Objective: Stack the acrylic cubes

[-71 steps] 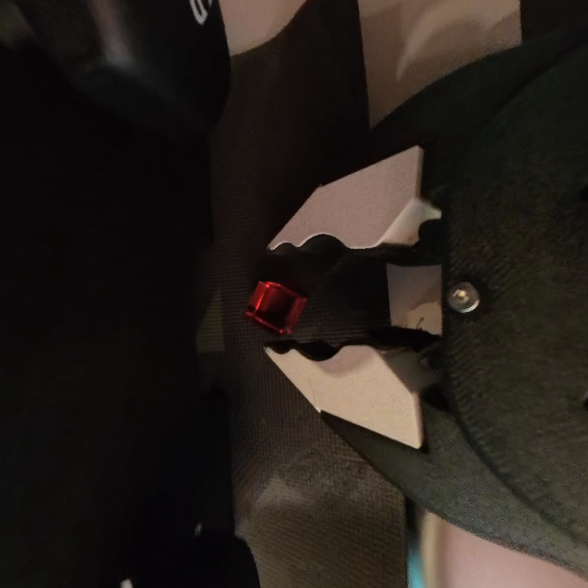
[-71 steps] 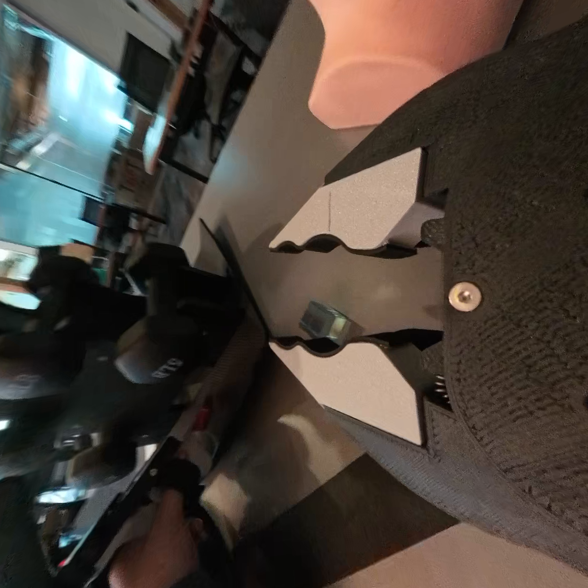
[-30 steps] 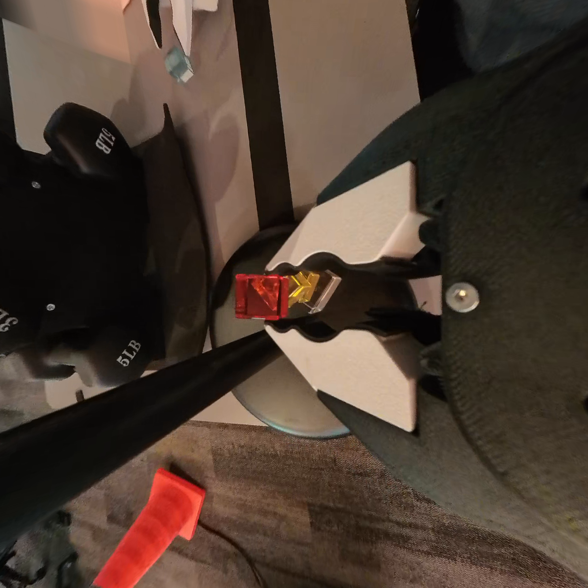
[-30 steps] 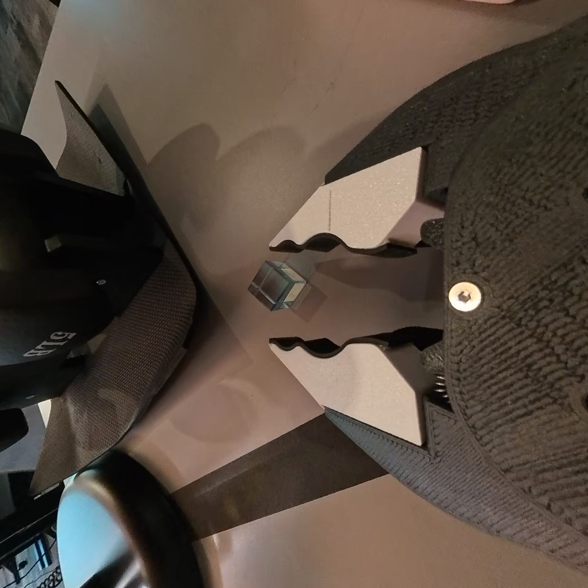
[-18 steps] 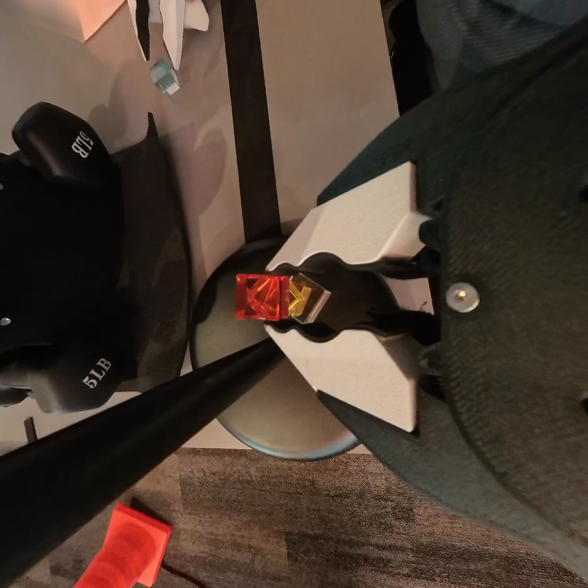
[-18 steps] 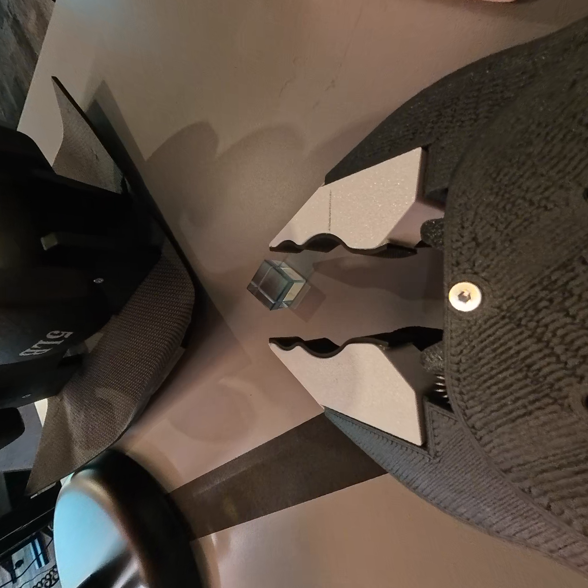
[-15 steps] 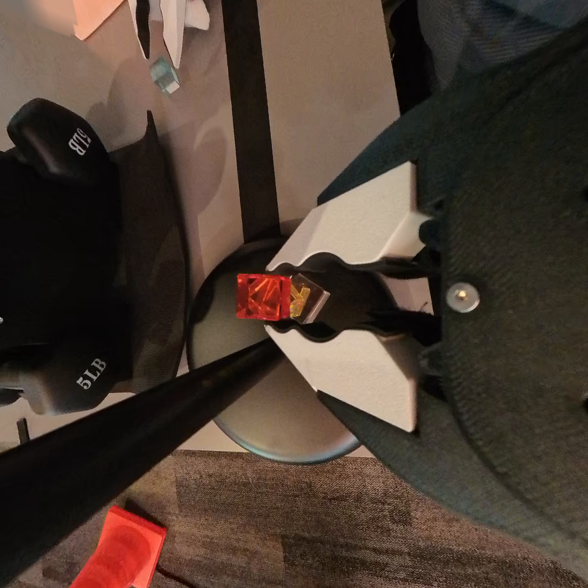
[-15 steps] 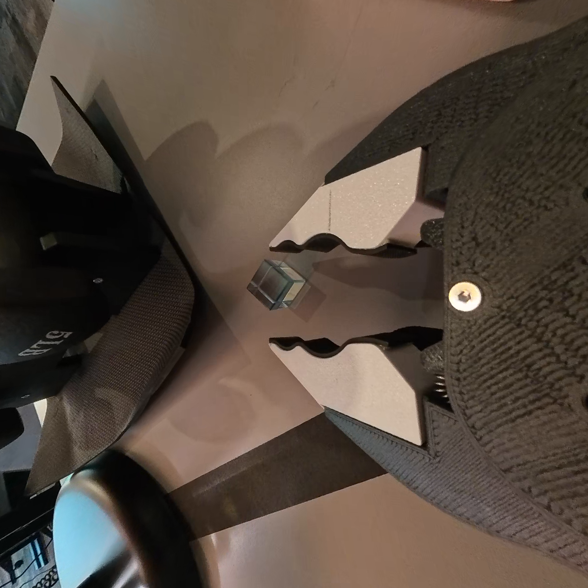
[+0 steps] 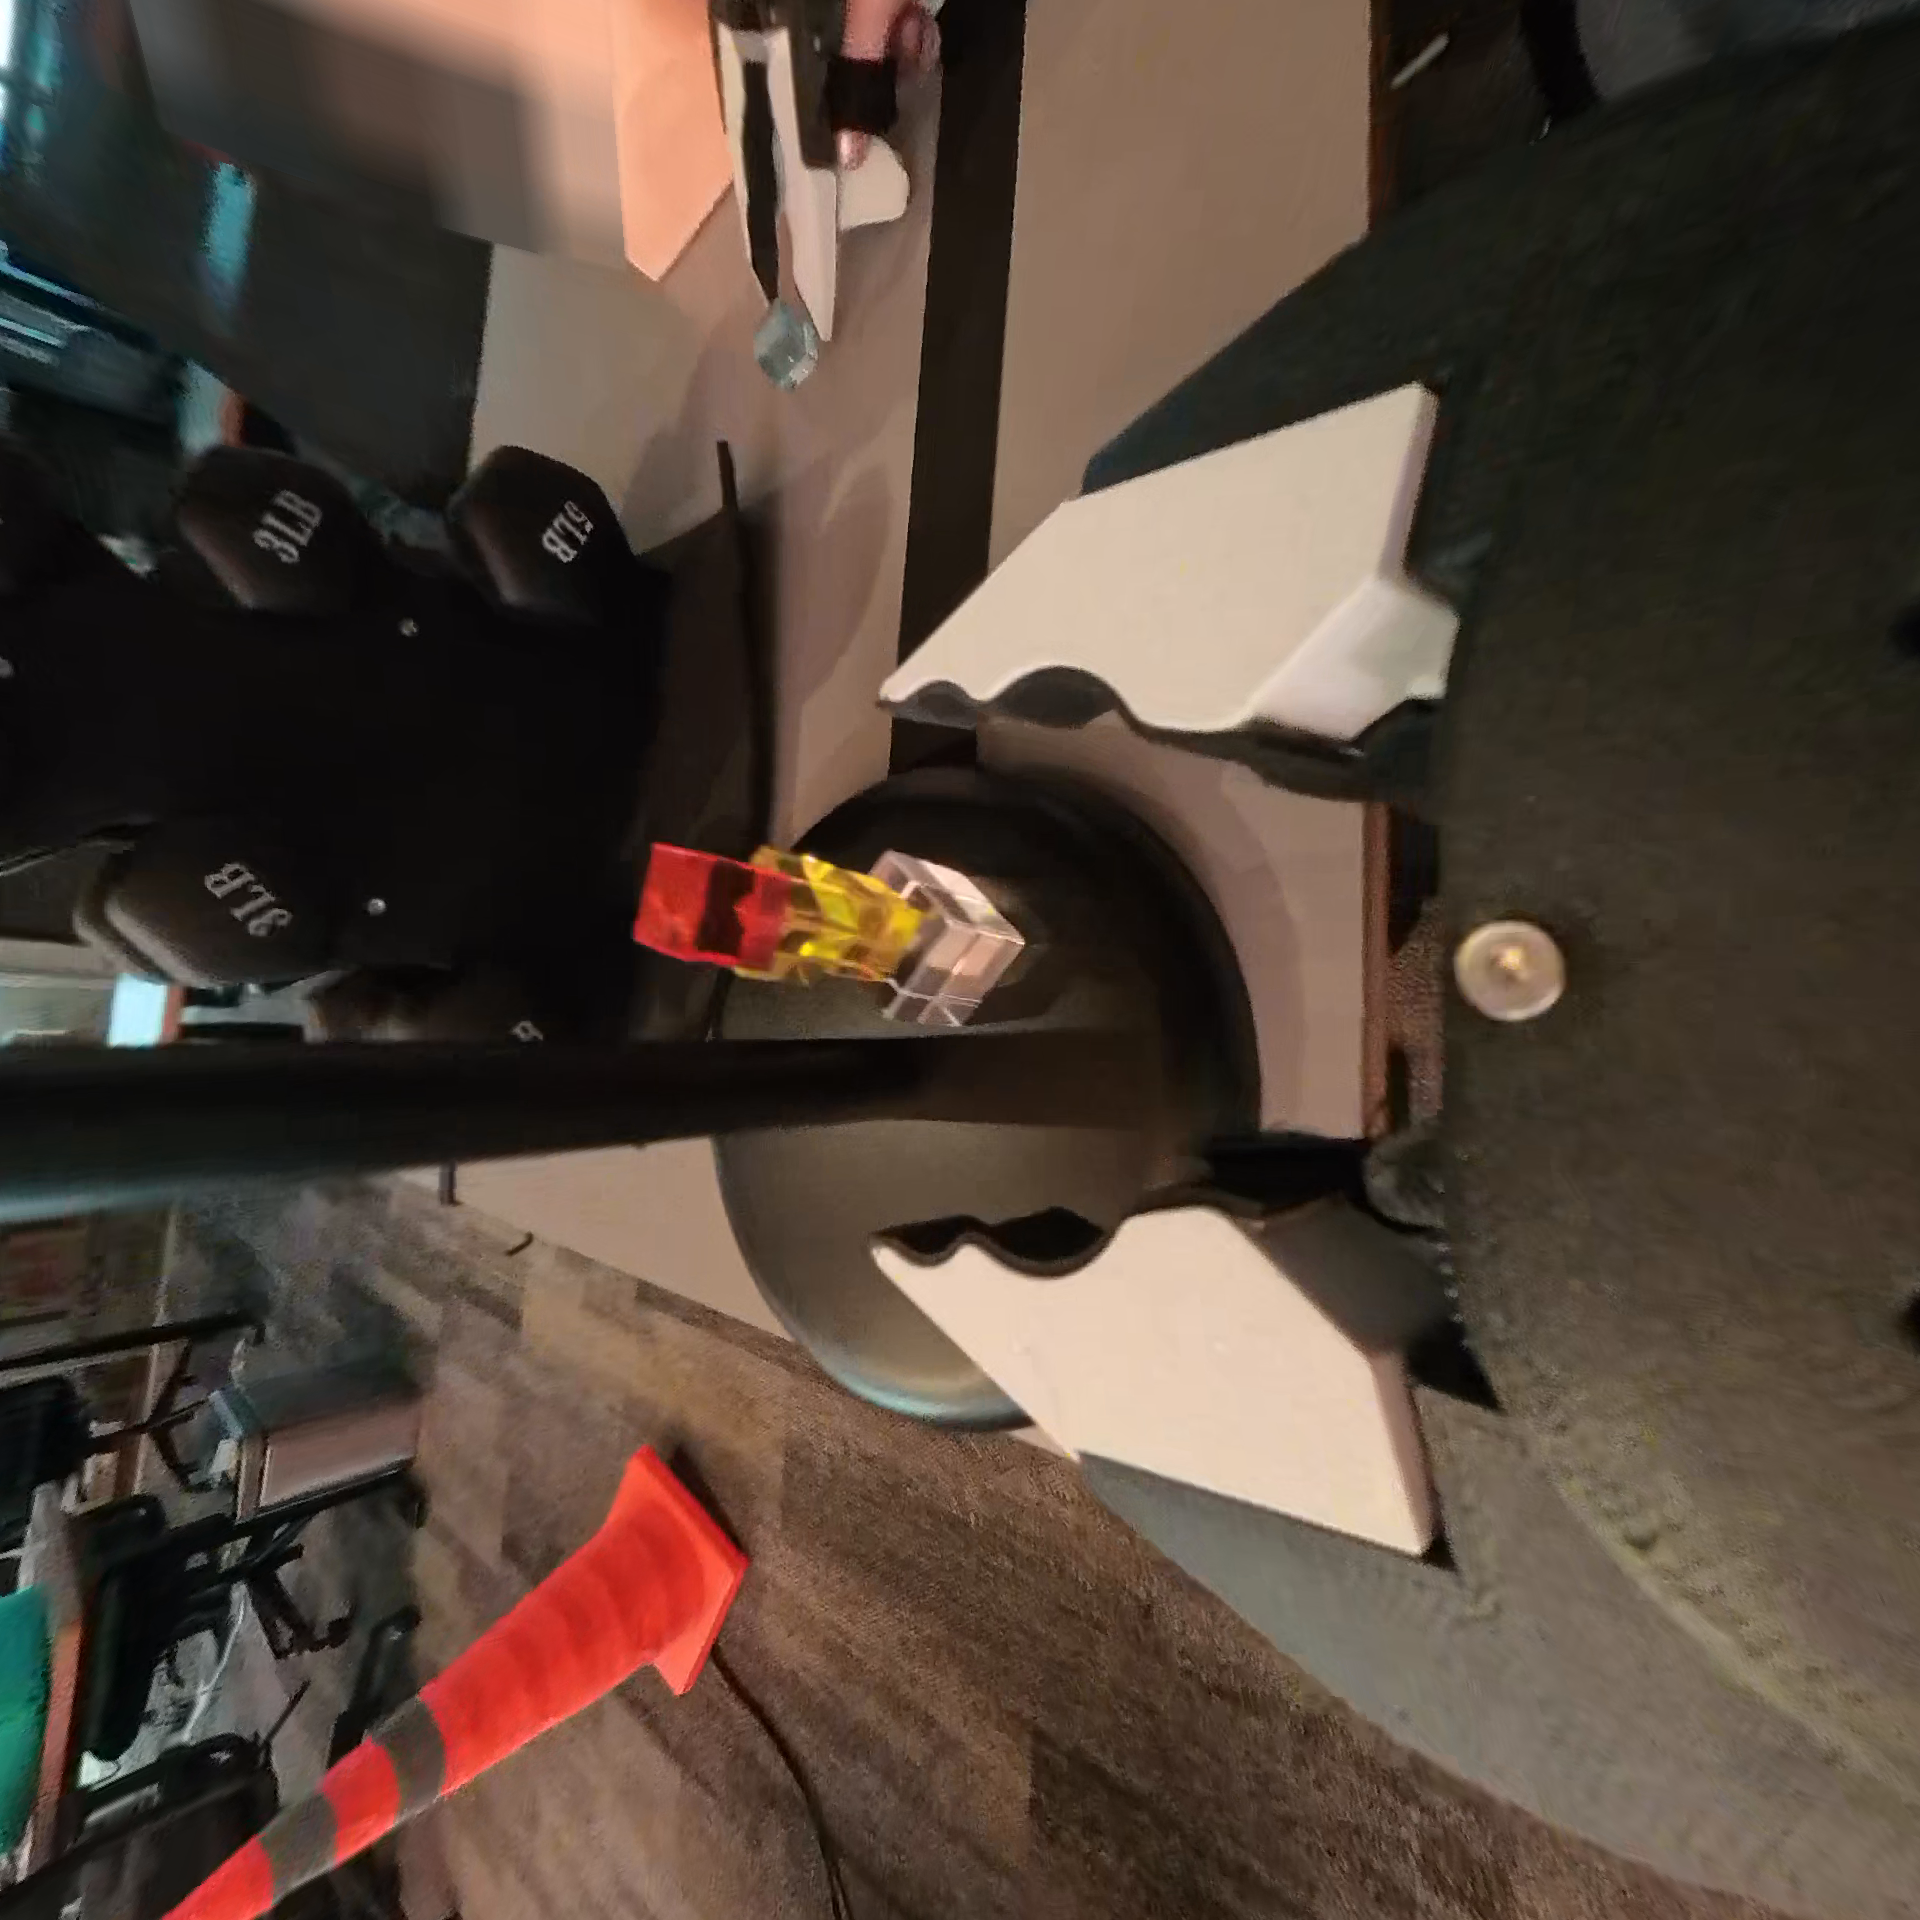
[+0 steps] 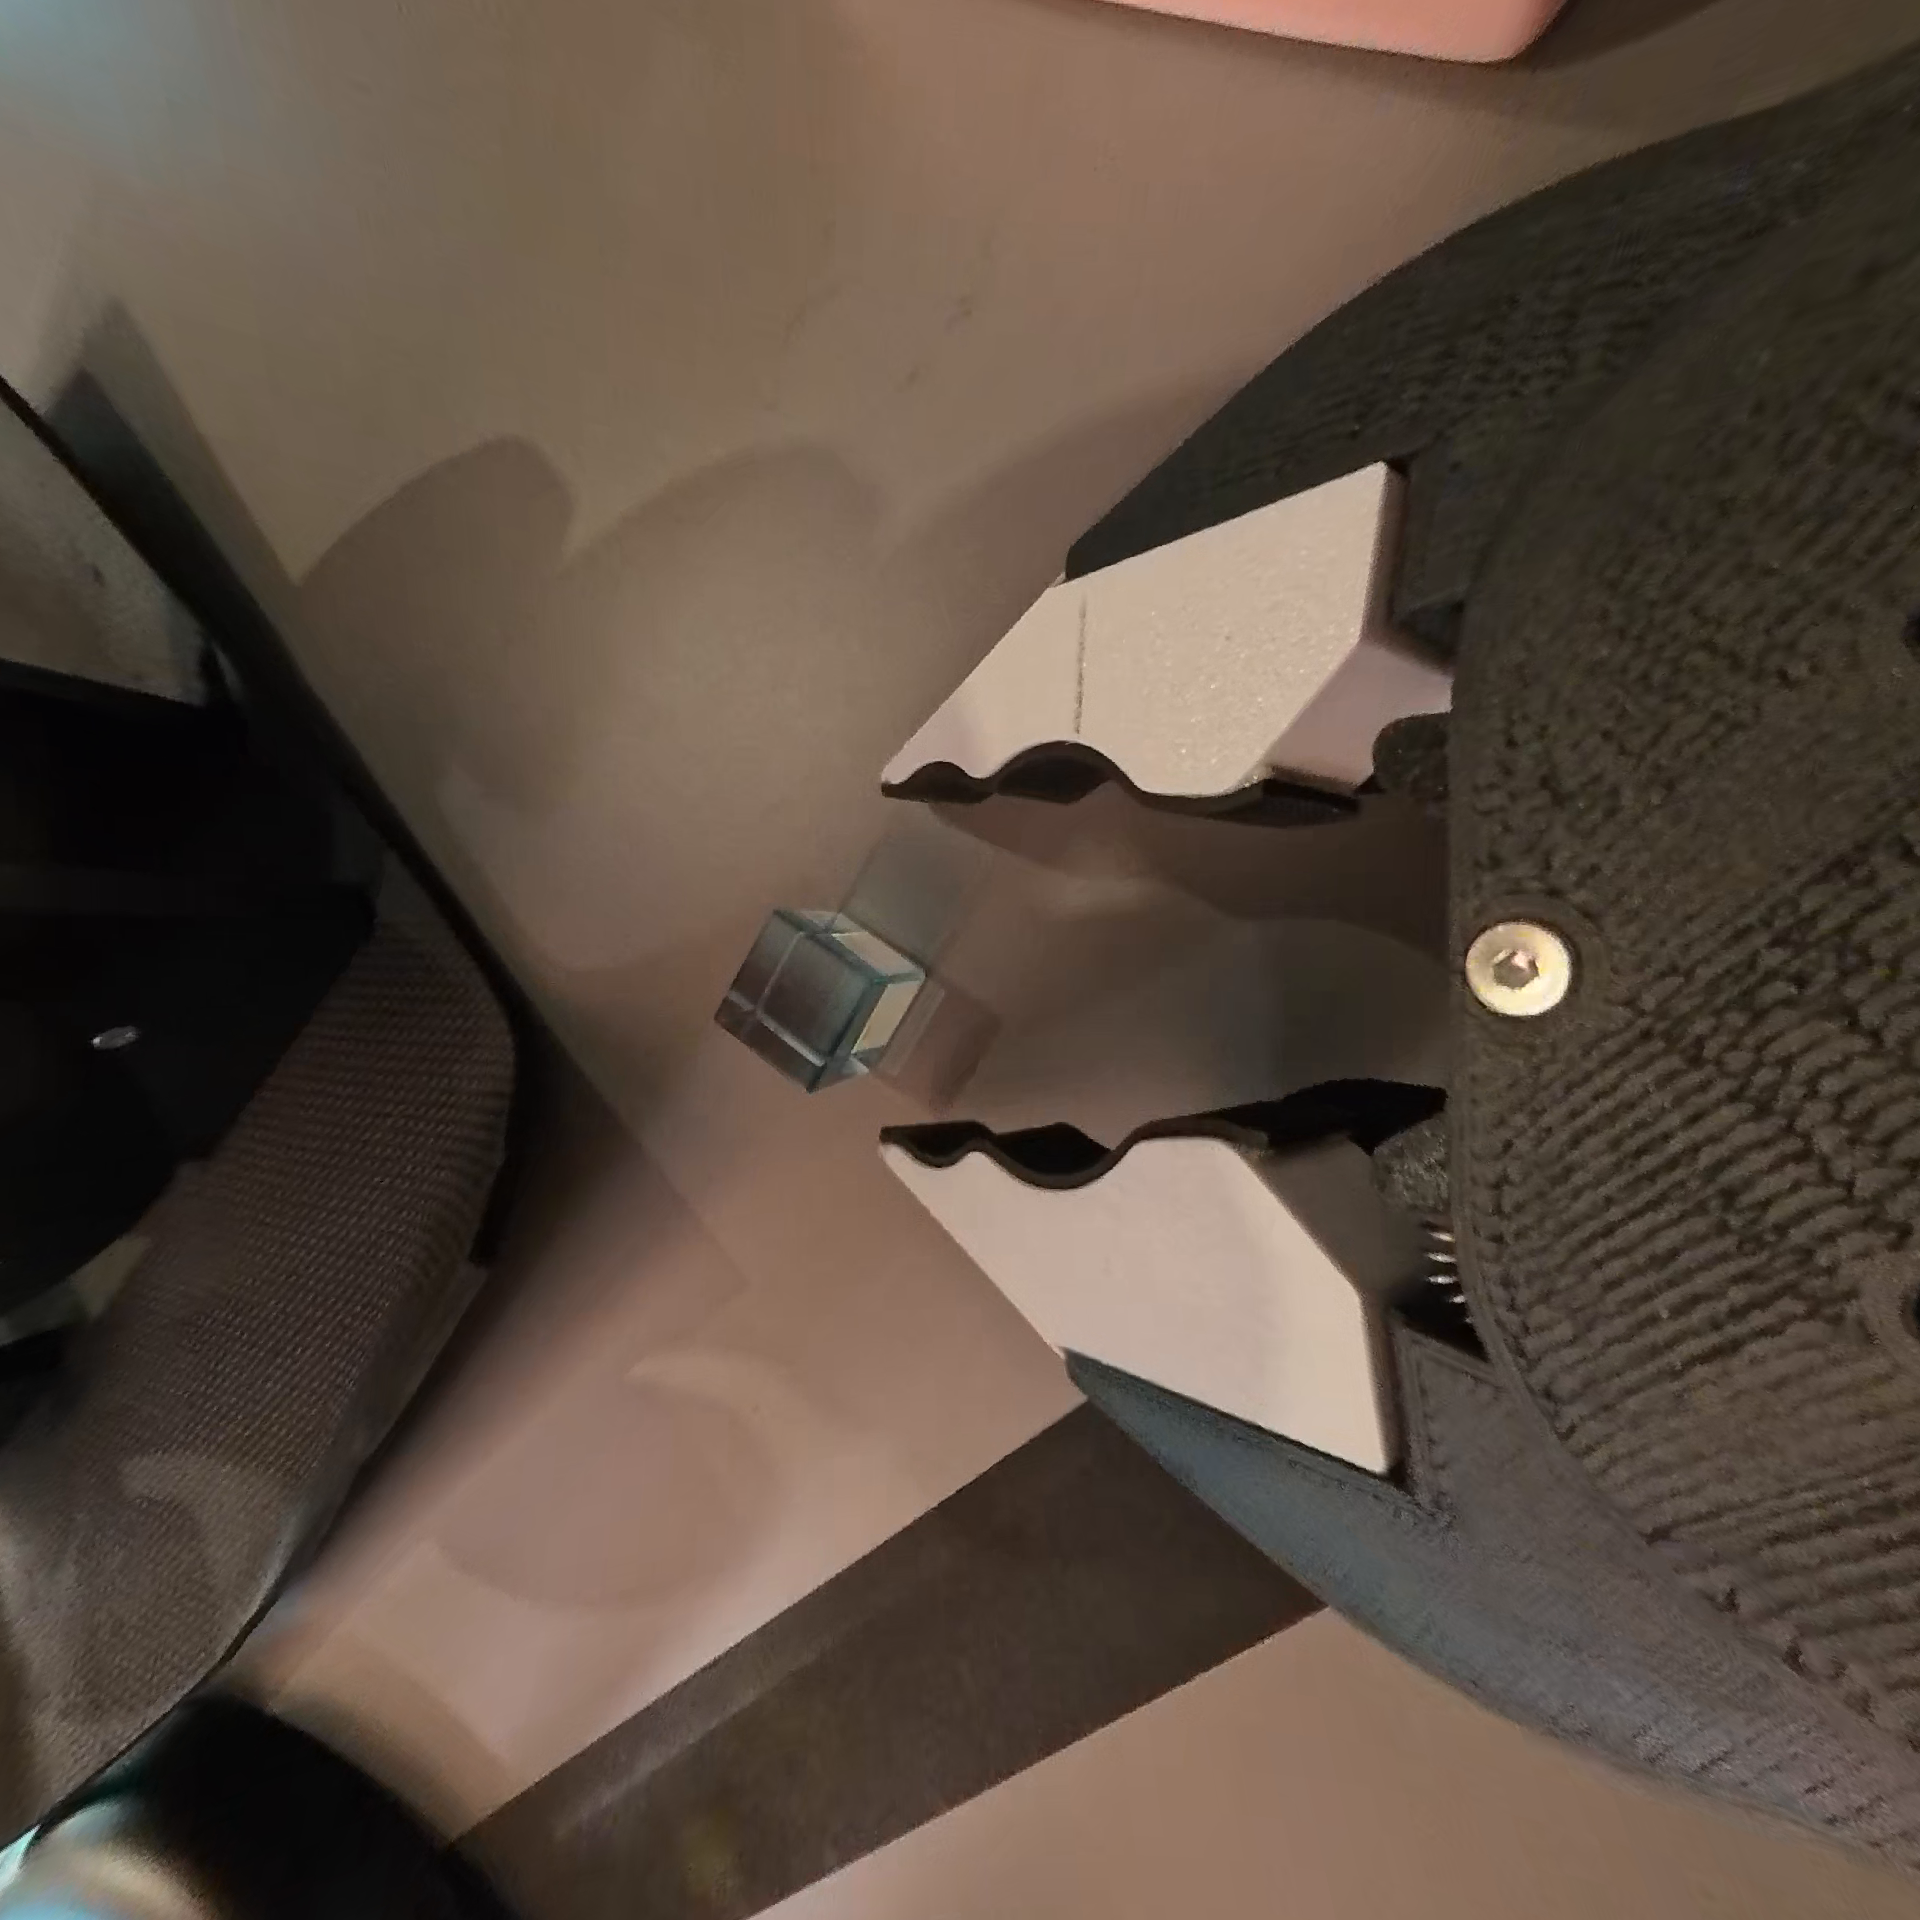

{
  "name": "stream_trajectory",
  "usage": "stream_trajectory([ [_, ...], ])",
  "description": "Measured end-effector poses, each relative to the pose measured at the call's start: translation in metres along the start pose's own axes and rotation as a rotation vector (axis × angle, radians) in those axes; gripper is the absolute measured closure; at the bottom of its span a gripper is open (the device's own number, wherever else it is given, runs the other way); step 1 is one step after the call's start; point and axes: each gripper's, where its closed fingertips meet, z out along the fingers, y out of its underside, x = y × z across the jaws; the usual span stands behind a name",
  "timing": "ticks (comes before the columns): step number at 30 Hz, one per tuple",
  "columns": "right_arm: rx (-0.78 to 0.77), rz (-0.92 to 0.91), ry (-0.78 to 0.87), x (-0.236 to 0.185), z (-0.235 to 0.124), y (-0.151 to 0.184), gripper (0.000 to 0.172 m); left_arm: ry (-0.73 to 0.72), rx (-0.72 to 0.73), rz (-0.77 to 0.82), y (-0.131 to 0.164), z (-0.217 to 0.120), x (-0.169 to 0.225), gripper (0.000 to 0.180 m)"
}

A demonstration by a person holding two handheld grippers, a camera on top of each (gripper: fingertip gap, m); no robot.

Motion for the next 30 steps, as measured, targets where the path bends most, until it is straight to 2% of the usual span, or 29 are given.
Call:
stream_trajectory([
  [3,-0.033,-0.027,0.005,-0.002,0.003,0.004,0.115,-0.005,0.041,-0.056,0.022,-0.016,-0.012,0.093],
  [6,-0.035,-0.065,-0.021,-0.008,0.004,0.004,0.123,-0.115,0.053,-0.062,0.043,-0.035,-0.035,0.100],
  [7,-0.036,-0.063,-0.028,-0.009,0.004,0.004,0.121,-0.148,0.059,-0.056,0.047,-0.041,-0.041,0.102],
  [14,-0.042,-0.059,-0.046,-0.009,0.007,0.002,0.116,-0.113,0.084,-0.081,0.049,-0.049,-0.047,0.103],
  [21,-0.029,-0.016,-0.105,-0.011,0.009,-0.002,0.115,-0.195,0.085,0.036,0.049,-0.051,-0.047,0.114],
  [23,-0.035,-0.034,-0.080,-0.008,0.012,-0.003,0.123,-0.183,0.093,0.029,0.050,-0.052,-0.046,0.114],
  [25,-0.041,-0.066,-0.063,-0.008,0.014,-0.004,0.139,-0.165,0.110,0.009,0.050,-0.055,-0.046,0.114],
  [30,-0.038,-0.119,-0.063,-0.015,0.014,-0.007,0.147,-0.155,0.185,-0.043,0.047,-0.077,-0.052,0.119],
])
